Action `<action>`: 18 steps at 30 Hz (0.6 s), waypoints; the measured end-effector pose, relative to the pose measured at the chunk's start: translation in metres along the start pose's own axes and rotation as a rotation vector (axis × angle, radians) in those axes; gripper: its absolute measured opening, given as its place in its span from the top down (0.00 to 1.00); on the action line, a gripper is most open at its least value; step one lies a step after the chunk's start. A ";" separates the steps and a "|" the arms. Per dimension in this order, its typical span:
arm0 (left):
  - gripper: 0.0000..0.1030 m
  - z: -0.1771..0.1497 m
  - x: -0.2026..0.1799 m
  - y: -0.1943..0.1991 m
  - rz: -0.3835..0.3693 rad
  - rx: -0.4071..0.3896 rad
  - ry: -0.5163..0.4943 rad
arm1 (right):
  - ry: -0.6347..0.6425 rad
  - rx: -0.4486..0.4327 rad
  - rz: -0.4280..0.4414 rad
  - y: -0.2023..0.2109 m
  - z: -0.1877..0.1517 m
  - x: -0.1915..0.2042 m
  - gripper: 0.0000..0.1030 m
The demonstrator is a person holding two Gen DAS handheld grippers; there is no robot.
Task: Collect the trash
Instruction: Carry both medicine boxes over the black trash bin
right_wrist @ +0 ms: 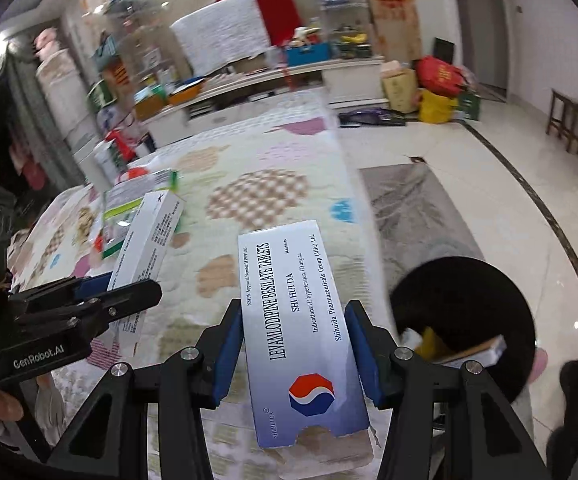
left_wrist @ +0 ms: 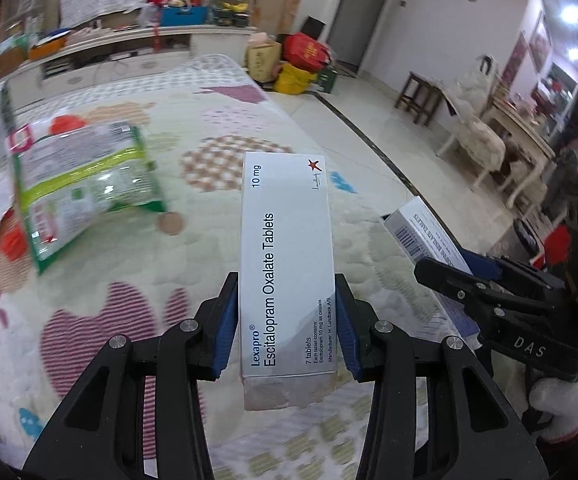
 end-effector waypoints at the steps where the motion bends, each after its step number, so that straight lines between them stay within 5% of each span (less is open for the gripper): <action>1: 0.59 0.001 -0.006 -0.003 -0.005 0.004 -0.012 | -0.008 -0.002 -0.005 0.000 0.001 -0.005 0.52; 18: 0.59 0.013 -0.077 -0.043 -0.094 0.061 -0.117 | -0.163 -0.023 -0.118 0.015 -0.010 -0.096 0.52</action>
Point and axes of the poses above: each gripper's, at about its wrist camera, not at the fingertips, and y roughly against the way its jaws point, x to its left, z to its top, the point moved 3 cm from there along -y, roughly the way its jaws point, and after that the axes turned 2 degrees about x, right-handed, at the moved point
